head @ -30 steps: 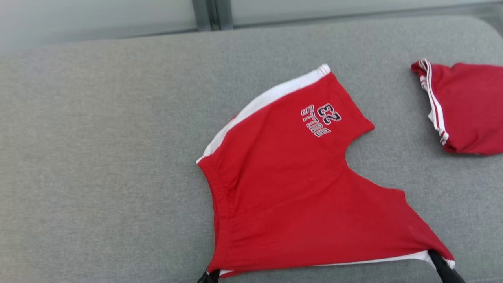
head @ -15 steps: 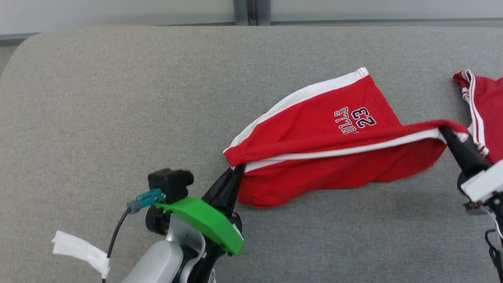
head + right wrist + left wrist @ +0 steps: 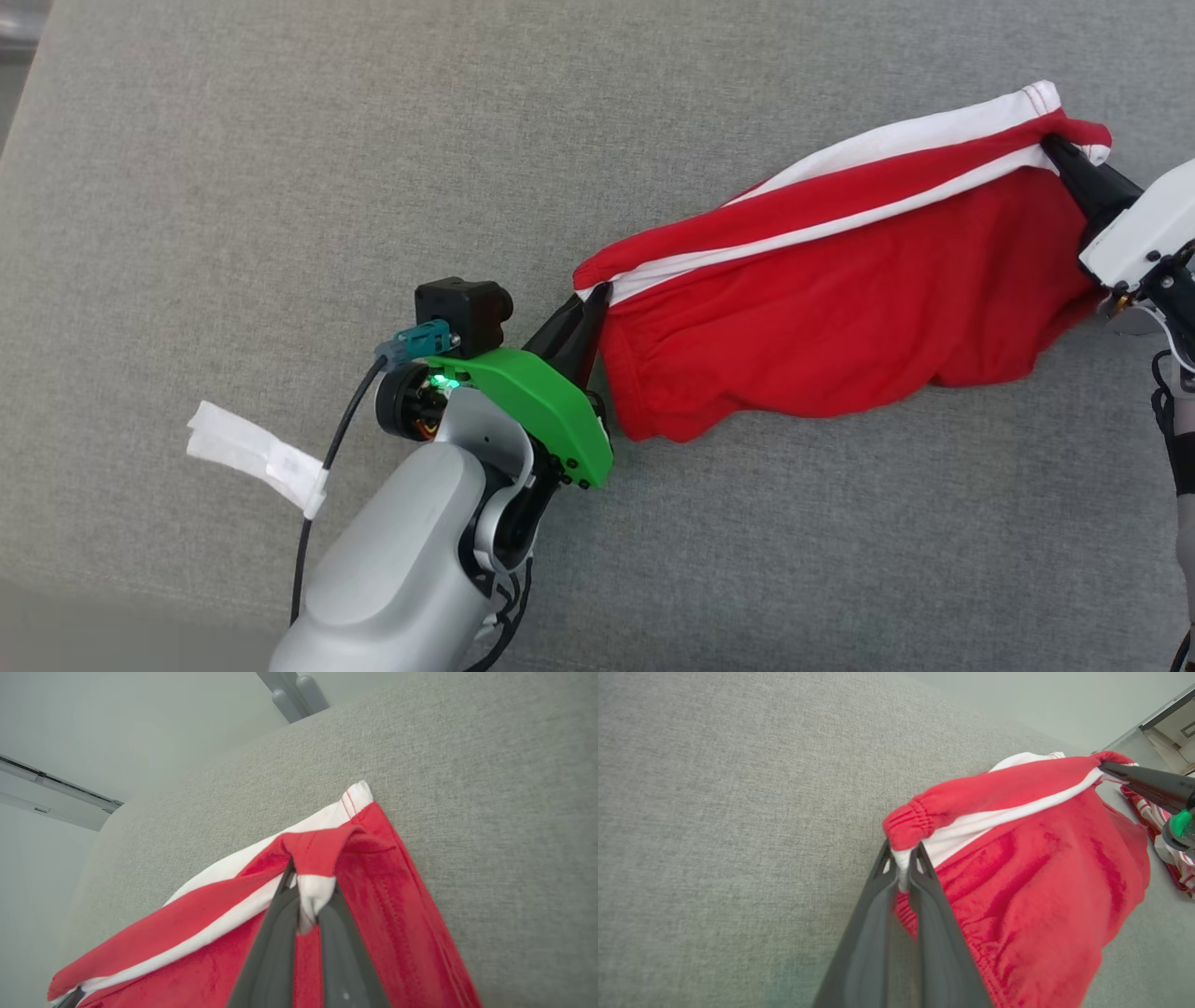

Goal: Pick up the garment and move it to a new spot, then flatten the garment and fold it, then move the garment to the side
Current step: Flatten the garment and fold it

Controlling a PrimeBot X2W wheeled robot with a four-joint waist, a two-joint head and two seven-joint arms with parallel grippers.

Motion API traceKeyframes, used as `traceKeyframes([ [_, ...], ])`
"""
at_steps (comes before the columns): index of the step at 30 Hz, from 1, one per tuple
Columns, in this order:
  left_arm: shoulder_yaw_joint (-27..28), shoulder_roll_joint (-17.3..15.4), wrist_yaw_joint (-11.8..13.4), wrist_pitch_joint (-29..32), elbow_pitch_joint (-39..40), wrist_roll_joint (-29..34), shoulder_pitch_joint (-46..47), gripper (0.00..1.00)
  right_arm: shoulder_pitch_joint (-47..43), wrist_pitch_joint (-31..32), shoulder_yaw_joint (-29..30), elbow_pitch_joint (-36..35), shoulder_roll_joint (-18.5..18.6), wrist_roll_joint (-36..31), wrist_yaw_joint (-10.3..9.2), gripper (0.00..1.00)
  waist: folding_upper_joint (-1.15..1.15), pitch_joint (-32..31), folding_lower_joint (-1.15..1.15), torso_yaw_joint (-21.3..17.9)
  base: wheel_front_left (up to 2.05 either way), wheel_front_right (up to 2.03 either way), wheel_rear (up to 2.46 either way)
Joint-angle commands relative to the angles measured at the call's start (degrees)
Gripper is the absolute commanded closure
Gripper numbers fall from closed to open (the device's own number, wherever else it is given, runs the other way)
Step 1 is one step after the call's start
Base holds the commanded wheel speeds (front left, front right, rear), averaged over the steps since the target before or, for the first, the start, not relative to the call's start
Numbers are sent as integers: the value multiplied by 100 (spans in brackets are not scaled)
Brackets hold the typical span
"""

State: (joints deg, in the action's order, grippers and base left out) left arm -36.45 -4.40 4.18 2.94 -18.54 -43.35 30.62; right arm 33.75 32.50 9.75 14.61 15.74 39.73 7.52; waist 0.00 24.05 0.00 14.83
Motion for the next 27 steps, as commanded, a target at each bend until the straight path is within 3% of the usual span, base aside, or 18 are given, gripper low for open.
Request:
traceKeyframes([
  [1, -20, 19, -46, -24, -88, -64, 141, 100, 128, 57, 26, 97, 51, -112, -6, 100, 0, 221, 0, 226, 0, 0, 0],
  [4, -106, 62, -116, -11, -257, -116, 247, 100, 281, 127, 34, 241, 72, -324, -5, 100, 0, 225, 0, 233, 0, 0, 0],
  [6, -104, 75, -129, -92, -354, -150, 309, 98, 367, 127, 58, 320, 47, -405, -5, 78, 0, 218, 0, 222, 0, 0, 0],
  [7, -120, 77, -103, -145, -387, -109, 351, 82, 441, 40, 51, 291, 26, -431, -5, 52, 0, 224, 0, 210, 0, 0, 0],
  [8, -106, 84, -70, -213, -411, -93, 374, 67, 485, -18, 43, 272, 26, -482, -5, 0, 0, 232, 0, 200, 0, 0, 0],
  [10, -104, 96, -53, -307, -465, -124, 396, 58, 539, -60, 42, 301, -22, -511, -5, 0, 0, 238, 0, 170, 0, 0, 0],
  [11, -72, 104, -18, -389, -472, -138, 412, 4, 596, -80, 41, 286, -28, -528, -3, 0, 0, 249, 0, 153, 0, 0, 0],
  [12, -100, 115, 21, -439, -513, -142, 428, 0, 672, -51, 57, 268, -53, -525, -4, 0, 0, 258, 0, 122, 0, 0, 0],
  [19, -63, -45, 239, -669, -312, -18, 148, 0, 482, 110, -125, -255, 194, -497, -4, 0, 0, 217, 0, -11, 0, 0, 0],
  [27, 268, -343, 785, -1657, 1018, 447, -557, 0, -208, 907, -1161, -826, 1500, -1209, -4, 0, 0, 414, 0, 1, 0, 0, 0],
])
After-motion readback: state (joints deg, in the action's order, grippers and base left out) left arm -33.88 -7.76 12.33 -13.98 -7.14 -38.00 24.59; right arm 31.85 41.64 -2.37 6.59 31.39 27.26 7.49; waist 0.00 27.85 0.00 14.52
